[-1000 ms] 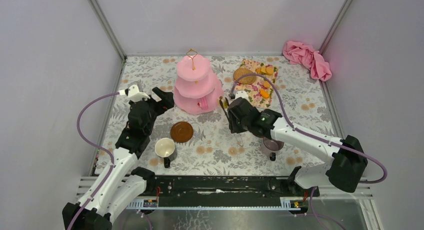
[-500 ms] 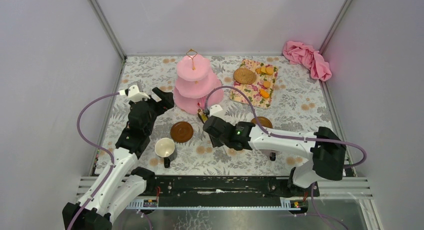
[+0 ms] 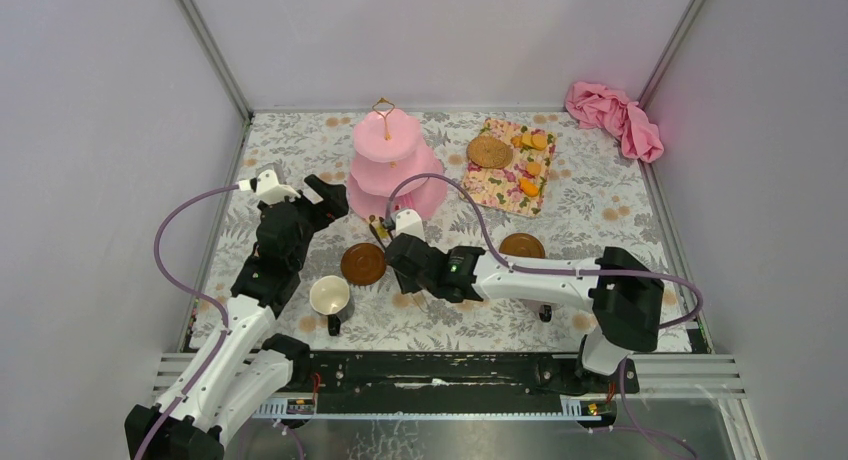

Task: Serve the afternoon tea
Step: Place the desert on the desert table.

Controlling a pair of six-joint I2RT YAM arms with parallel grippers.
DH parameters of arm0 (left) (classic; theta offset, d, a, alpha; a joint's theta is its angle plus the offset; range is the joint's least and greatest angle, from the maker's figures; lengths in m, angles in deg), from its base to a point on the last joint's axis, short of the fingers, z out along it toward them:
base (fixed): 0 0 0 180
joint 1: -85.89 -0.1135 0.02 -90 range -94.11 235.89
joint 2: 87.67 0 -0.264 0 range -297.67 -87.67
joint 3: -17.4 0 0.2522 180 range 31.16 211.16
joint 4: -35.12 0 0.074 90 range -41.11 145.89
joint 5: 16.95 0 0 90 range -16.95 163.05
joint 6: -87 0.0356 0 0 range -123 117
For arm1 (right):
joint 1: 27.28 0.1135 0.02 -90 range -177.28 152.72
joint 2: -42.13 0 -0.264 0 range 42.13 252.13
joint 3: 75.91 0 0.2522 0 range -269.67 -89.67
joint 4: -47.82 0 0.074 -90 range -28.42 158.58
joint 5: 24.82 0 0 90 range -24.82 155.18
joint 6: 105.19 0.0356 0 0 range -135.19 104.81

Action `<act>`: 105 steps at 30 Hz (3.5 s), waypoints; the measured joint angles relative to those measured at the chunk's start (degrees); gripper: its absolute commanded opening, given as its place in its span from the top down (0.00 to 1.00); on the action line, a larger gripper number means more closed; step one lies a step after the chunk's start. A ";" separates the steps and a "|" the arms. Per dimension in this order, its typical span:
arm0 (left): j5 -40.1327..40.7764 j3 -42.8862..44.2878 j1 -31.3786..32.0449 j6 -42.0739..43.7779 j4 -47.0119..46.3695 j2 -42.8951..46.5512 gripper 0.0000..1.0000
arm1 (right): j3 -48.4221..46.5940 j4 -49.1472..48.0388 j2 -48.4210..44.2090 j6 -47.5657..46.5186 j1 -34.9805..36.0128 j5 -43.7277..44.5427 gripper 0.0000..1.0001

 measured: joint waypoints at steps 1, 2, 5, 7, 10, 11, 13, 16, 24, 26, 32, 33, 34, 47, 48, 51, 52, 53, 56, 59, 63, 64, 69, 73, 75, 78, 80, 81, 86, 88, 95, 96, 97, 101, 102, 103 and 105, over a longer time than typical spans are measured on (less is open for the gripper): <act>0.02 0.00 0.00 0.00 0.00 -0.02 0.00 | -0.04 -0.35 0.33 -0.11 0.00 -0.09 1.00; 0.09 0.00 0.00 0.00 0.00 -0.02 0.00 | -0.04 -0.70 0.59 -0.17 0.00 -0.15 1.00; 0.15 0.00 0.00 -0.02 0.00 -0.11 0.00 | -0.57 -2.36 1.90 -0.48 0.00 -0.22 1.00; 0.15 0.00 0.00 0.00 0.00 -0.26 0.00 | -0.81 -3.08 2.64 -0.61 0.00 -0.24 1.00; 0.15 0.00 0.00 0.00 0.00 -0.26 0.00 | -1.09 -4.31 4.11 -0.81 0.00 -0.31 1.00; 0.15 0.00 0.00 0.00 0.00 -0.26 0.00 | -1.27 -4.59 4.70 -0.94 0.00 -0.33 1.00; 0.15 0.00 0.00 0.00 0.00 -0.26 0.00 | -1.51 -5.09 5.53 -1.09 0.00 -0.33 1.00; 0.15 0.00 0.00 0.00 0.00 -0.28 0.00 | -1.55 -6.03 6.19 -1.27 0.00 -0.33 1.00; 0.15 0.00 0.00 0.00 0.00 -0.55 0.00 | -1.55 -8.72 6.38 -1.64 -0.07 -0.33 1.00; 0.13 0.00 0.00 0.00 0.00 -0.66 0.00 | -1.55 -9.29 6.62 -1.64 -0.13 -0.37 1.00; 0.15 0.00 0.02 0.00 0.00 -0.68 0.00 | -1.55 -10.64 8.02 -1.62 -0.66 -0.98 1.00; 0.13 0.00 0.02 0.00 0.00 -0.72 0.00 | -1.55 -10.84 8.15 -1.60 -0.81 -1.36 1.00; 0.13 0.00 0.02 0.00 0.00 -0.83 0.00 | -1.55 -11.06 8.20 -1.62 -0.98 -1.51 1.00; 0.13 0.00 0.02 0.02 0.00 -1.14 0.00 | -1.09 -14.75 8.52 -1.27 -2.97 -2.93 1.00; 0.13 0.00 0.02 0.00 0.00 -1.14 0.00 | -0.90 -15.10 8.70 -1.16 -3.15 -3.10 1.00; 0.11 0.00 0.02 0.02 0.00 -1.18 0.00 | -0.31 -15.58 9.16 -0.92 -3.74 -3.76 1.00; 0.11 0.00 0.02 0.02 0.00 -1.20 0.00 | -0.11 -15.65 9.22 -0.87 -3.93 -3.98 1.00; 0.11 0.00 0.02 0.00 0.00 -1.20 0.00 | 0.07 -15.72 9.25 -0.72 -4.15 -4.22 1.00; 0.13 0.00 0.02 0.02 0.00 -1.20 0.00 | 0.52 -16.50 9.27 -0.52 -4.72 -4.74 1.00; 0.13 0.00 0.02 0.02 0.00 -1.22 0.00 | 0.90 -17.00 9.27 -0.28 -5.20 -4.98 1.00; 0.13 0.00 0.04 0.02 0.00 -1.29 0.00 | 1.38 -17.92 9.27 -0.04 -5.57 -5.62 1.00; 0.13 0.00 0.04 0.02 0.00 -1.31 0.00 | 1.49 -18.14 9.27 -0.02 -5.66 -5.88 1.00; 0.13 0.00 0.31 0.04 0.00 -1.33 0.00 | 2.21 -19.37 9.29 0.35 -6.10 -6.36 1.00; 0.13 0.00 0.33 0.04 0.00 -1.53 0.00 | 2.56 -20.22 9.44 0.59 -6.69 -6.43 1.00; 0.13 0.00 0.35 0.07 0.00 -1.55 0.00 | 2.86 -21.03 9.64 0.83 -7.02 -6.69 1.00; 0.13 0.00 0.37 0.09 0.00 -1.55 0.00 | 3.19 -21.77 9.84 1.03 -7.43 -7.39 1.00; 0.15 0.00 0.44 0.26 0.00 -1.55 0.00 | 3.23 -22.12 9.99 1.18 -7.65 -7.82 1.00; 0.15 0.00 0.50 0.33 0.00 -1.55 0.00 | 3.26 -22.43 10.01 1.22 -7.76 -7.87 1.00; 0.22 0.00 0.74 0.48 0.00 -1.55 0.00 | 3.67 -23.93 10.03 1.46 -8.33 -8.17 1.00; 0.31 0.00 0.74 0.55 0.00 -1.57 0.00 | 3.89 -24.48 10.05 1.57 -8.66 -8.52 1.00; 0.44 0.00 0.81 0.70 0.00 -2.12 0.00 | 3.93 -26.03 12.17 1.95 -9.84 -9.42 1.00; 0.44 0.00 0.81 0.70 0.00 -2.14 0.00 | 3.93 -26.05 12.41 1.97 -9.92 -9.42 1.00; 0.46 0.00 0.81 0.72 0.00 -2.19 0.00 | 3.93 -26.32 12.72 2.03 -10.05 -9.44 1.00; 0.59 0.00 1.07 1.05 0.00 -2.21 0.00 | 3.93 -27.10 13.11 2.14 -10.71 -9.81 1.00; 0.59 0.00 1.07 1.09 0.00 -2.23 0.00 | 3.93 -27.23 13.16 2.23 -10.84 -9.90 1.00; 0.59 0.00 1.07 1.11 0.00 -2.27 0.00 | 3.93 -27.41 13.22 2.29 -10.99 -10.19 1.00; 0.70 0.00 1.07 1.16 0.00 -2.40 0.00 | 3.93 -27.96 13.55 2.38 -11.28 -10.54 1.00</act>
